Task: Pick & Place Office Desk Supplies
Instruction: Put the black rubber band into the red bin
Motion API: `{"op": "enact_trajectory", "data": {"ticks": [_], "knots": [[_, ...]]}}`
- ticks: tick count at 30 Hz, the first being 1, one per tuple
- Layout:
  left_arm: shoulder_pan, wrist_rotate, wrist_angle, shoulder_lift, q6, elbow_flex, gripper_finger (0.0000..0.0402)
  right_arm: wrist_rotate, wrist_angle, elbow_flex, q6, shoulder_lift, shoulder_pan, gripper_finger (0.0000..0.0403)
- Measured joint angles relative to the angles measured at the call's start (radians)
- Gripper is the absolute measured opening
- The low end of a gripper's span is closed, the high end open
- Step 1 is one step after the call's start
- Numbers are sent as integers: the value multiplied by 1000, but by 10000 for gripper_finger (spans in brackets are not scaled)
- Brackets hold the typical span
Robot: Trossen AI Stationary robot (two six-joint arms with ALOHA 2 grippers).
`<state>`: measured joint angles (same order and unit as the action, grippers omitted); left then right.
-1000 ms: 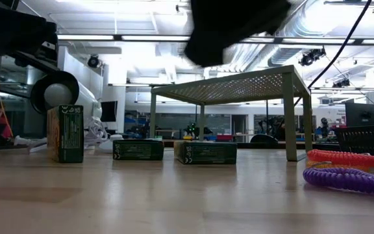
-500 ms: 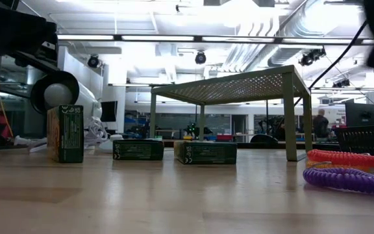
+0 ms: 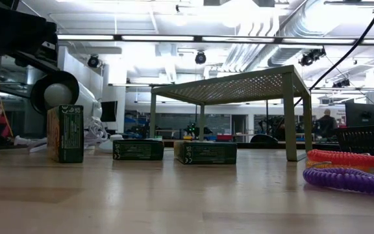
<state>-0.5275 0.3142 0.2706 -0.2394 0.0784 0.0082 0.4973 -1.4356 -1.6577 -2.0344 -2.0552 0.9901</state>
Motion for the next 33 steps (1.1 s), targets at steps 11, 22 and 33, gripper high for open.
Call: {"op": "enact_trajectory", "data": {"ticks": [11,22,33], "knots": [[0,0,0,0,0,0,65,-145,-52,0,-252,0,87,3],[0,0,0,0,0,0,65,-235,-51,0,-296,0,98,4],[0,0,0,0,0,0,65,-268,-41,0,-295,-1,98,4]]}}
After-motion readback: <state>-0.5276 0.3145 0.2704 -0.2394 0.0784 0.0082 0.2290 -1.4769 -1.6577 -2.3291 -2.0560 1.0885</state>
